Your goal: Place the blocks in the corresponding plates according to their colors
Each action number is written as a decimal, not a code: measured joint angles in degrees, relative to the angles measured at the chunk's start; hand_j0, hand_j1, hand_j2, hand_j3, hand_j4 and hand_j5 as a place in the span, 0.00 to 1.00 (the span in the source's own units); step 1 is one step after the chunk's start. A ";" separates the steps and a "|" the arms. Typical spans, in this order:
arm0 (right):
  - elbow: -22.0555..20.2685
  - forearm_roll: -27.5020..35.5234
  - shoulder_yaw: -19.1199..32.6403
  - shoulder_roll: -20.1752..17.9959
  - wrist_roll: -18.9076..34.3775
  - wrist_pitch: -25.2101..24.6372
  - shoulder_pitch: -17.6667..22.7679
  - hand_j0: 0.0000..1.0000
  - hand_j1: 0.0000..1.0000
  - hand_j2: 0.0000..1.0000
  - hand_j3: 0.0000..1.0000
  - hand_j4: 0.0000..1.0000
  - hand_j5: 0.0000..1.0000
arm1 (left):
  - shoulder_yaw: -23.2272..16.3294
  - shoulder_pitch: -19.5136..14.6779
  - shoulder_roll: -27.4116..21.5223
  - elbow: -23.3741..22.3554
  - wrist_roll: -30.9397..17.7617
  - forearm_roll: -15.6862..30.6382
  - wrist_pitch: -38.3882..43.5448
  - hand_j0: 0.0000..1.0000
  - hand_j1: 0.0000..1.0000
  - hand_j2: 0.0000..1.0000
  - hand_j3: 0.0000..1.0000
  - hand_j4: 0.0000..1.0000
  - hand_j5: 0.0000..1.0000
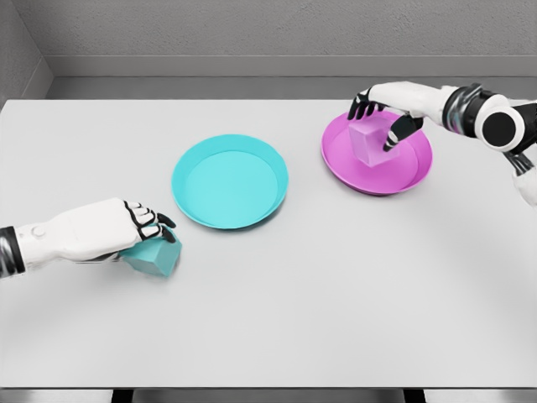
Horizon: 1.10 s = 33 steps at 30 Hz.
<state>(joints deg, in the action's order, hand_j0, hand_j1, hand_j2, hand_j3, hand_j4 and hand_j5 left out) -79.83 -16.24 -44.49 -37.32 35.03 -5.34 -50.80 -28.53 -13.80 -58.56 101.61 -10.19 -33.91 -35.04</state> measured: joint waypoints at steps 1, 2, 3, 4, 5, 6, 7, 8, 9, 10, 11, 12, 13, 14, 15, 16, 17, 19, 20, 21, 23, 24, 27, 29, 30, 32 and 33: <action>0.74 -0.27 0.00 0.40 0.00 -0.24 -0.09 0.63 0.63 0.63 0.63 0.63 0.63 | 0.02 -0.61 0.00 -0.02 0.04 0.05 0.00 0.40 0.40 0.40 0.40 0.40 0.40; 1.44 -0.56 -0.01 0.76 -0.01 -0.58 -0.26 0.63 0.63 0.63 0.63 0.63 0.63 | 0.06 -1.67 0.00 -0.05 0.11 0.14 0.01 0.40 0.40 0.40 0.40 0.40 0.40; 2.11 -0.79 -0.01 1.05 -0.01 -0.83 -0.35 0.63 0.63 0.63 0.63 0.63 0.63 | 0.17 -2.55 0.00 -0.08 0.15 0.31 0.01 0.40 0.40 0.40 0.40 0.40 0.40; 2.63 -0.95 0.00 1.23 -0.01 -1.01 -0.35 0.69 0.69 0.69 0.69 0.69 0.69 | 0.25 -4.05 0.02 -0.20 0.21 0.34 0.01 0.40 0.40 0.40 0.40 0.40 0.40; 2.98 -1.07 0.02 1.36 -0.01 -1.16 -0.35 0.85 0.85 0.85 0.85 0.85 0.85 | 0.26 -5.63 0.26 -0.37 0.20 0.39 0.01 0.40 0.40 0.40 0.40 0.40 0.40; 3.21 -1.05 0.05 1.46 -0.02 -1.37 -0.35 1.00 1.00 1.00 1.00 1.00 1.00 | 0.23 -7.63 0.77 -0.66 0.18 0.26 -0.01 0.40 0.40 0.40 0.40 0.40 0.40; 3.34 -1.09 0.08 1.50 -0.02 -1.62 -0.35 1.00 1.00 1.00 1.00 1.00 1.00 | 0.22 -8.79 1.57 -1.04 0.21 0.33 0.01 0.40 0.40 0.40 0.40 0.40 0.40; 3.39 -1.07 0.11 1.52 -0.02 -1.80 -0.44 1.00 1.00 1.00 1.00 1.00 1.00 | 0.14 -10.20 2.55 -1.46 0.13 0.06 -0.01 0.40 0.40 0.40 0.40 0.40 0.40; 3.30 -1.08 0.40 1.43 -0.01 -1.86 -0.27 1.00 1.00 1.00 1.00 1.00 1.00 | 0.10 -11.34 3.72 -2.02 0.12 -0.42 -0.01 0.40 0.40 0.40 0.40 0.40 0.40; 2.93 -1.07 0.87 1.28 -0.01 -1.77 -0.18 1.00 1.00 1.00 1.00 1.00 1.00 | 0.04 -12.04 5.10 -2.69 0.15 -1.16 0.01 0.40 0.40 0.40 0.40 0.40 0.40; 1.98 -1.07 1.22 1.07 -0.01 -1.67 -0.09 1.00 1.00 1.00 1.00 1.00 1.00 | -0.02 -13.01 6.71 -3.49 0.18 -2.00 0.04 0.40 0.40 0.40 0.40 0.40 0.40; 0.39 -0.99 1.48 0.42 -0.01 -1.59 0.09 1.00 1.00 1.00 1.00 1.00 1.00 | -0.29 -14.59 8.41 -4.35 0.16 -3.17 0.03 0.40 0.40 0.40 0.40 0.40 0.40; -1.51 -0.95 1.68 -0.53 -0.01 -1.54 0.26 1.00 1.00 1.00 1.00 1.00 1.00 | -0.81 -16.17 10.23 -5.36 0.17 -4.17 0.04 0.40 0.40 0.40 0.40 0.40 0.40; -3.35 -0.87 2.04 -1.31 -0.01 -1.49 0.52 1.00 1.00 1.00 1.00 1.00 1.00 | -1.60 -18.37 12.11 -6.64 0.15 -5.17 0.01 0.40 0.40 0.40 0.40 0.40 0.40; -5.04 -0.83 2.61 -2.22 -0.01 -1.14 1.40 1.00 1.00 1.00 1.00 1.00 1.00 | -2.59 -19.86 13.98 -8.08 0.17 -5.87 0.04 0.41 0.41 0.41 0.41 0.41 0.41; -6.58 -0.74 3.29 -3.40 -0.01 -0.38 2.63 1.00 1.00 1.00 1.00 1.00 1.00 | -3.64 -21.18 15.85 -9.72 0.16 -6.62 0.03 0.42 0.42 0.42 0.42 0.42 0.42; -7.91 -0.63 4.34 -4.59 0.00 0.71 5.09 1.00 1.00 1.00 1.00 1.00 1.00 | -4.52 -22.15 17.67 -11.40 0.16 -7.38 0.02 0.46 0.46 0.46 0.46 0.46 0.46; -9.65 -0.27 6.97 -7.04 0.00 4.61 8.52 1.00 1.00 1.00 1.00 1.00 1.00 | -5.68 -22.68 20.50 -14.11 0.13 -8.46 -0.01 0.93 0.93 0.93 0.93 0.93 0.93; -10.17 0.30 7.98 -8.42 0.00 7.04 9.49 1.00 1.00 1.00 1.00 1.00 1.00 | -6.09 -22.68 21.44 -14.99 0.12 -8.78 -0.02 1.00 1.00 1.00 1.00 1.00 1.00; -10.56 0.84 9.06 -9.60 0.00 9.51 11.59 1.00 1.00 1.00 1.00 1.00 1.00 | -6.38 -22.68 22.11 -15.69 0.13 -8.99 -0.03 1.00 1.00 1.00 1.00 1.00 1.00; -11.45 1.94 11.53 -12.00 0.00 14.34 14.50 1.00 1.00 1.00 1.00 1.00 1.00 | -6.71 -22.77 22.95 -16.78 0.13 -9.17 -0.02 1.00 1.00 1.00 1.00 1.00 1.00; -11.91 2.36 12.70 -13.00 0.00 16.71 15.90 1.00 1.00 1.00 1.00 1.00 1.00 | -6.79 -22.94 23.19 -17.20 0.13 -9.22 -0.02 1.00 1.00 1.00 1.00 1.00 1.00; -12.65 3.00 16.10 -14.60 0.00 22.66 19.69 1.00 1.00 1.00 1.00 1.00 1.00 | -6.92 -23.38 23.72 -18.57 0.16 -9.22 -0.01 1.00 1.00 1.00 1.00 1.00 1.00; -12.84 3.16 17.55 -15.07 0.00 25.89 21.79 1.00 1.00 1.00 1.00 1.00 1.00 | -6.90 -24.09 23.03 -18.76 0.34 -8.20 -0.01 1.00 1.00 1.00 1.00 1.00 1.00; -12.88 3.18 18.73 -15.24 0.01 27.51 24.25 1.00 1.00 1.00 1.00 1.00 1.00 | -6.89 -23.73 21.68 -18.51 0.40 -6.71 -0.02 1.00 1.00 1.00 1.00 1.00 1.00; -12.95 3.15 22.75 -15.44 0.01 30.75 29.70 1.00 1.00 1.00 1.00 1.00 1.00 | -6.88 -23.30 16.93 -17.41 0.46 -1.97 -0.02 1.00 1.00 1.00 1.00 1.00 1.00; -12.92 3.19 24.48 -15.52 0.00 31.97 29.97 1.00 1.00 1.00 1.00 1.00 1.00 | -6.89 -23.21 14.56 -17.02 0.47 0.42 -0.01 1.00 1.00 1.00 1.00 1.00 1.00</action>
<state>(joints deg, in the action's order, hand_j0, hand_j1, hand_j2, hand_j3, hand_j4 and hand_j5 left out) -92.75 -13.05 -20.01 -52.84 35.04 26.62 -20.83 -35.42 -37.00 -44.01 84.58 -9.72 -33.49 -35.05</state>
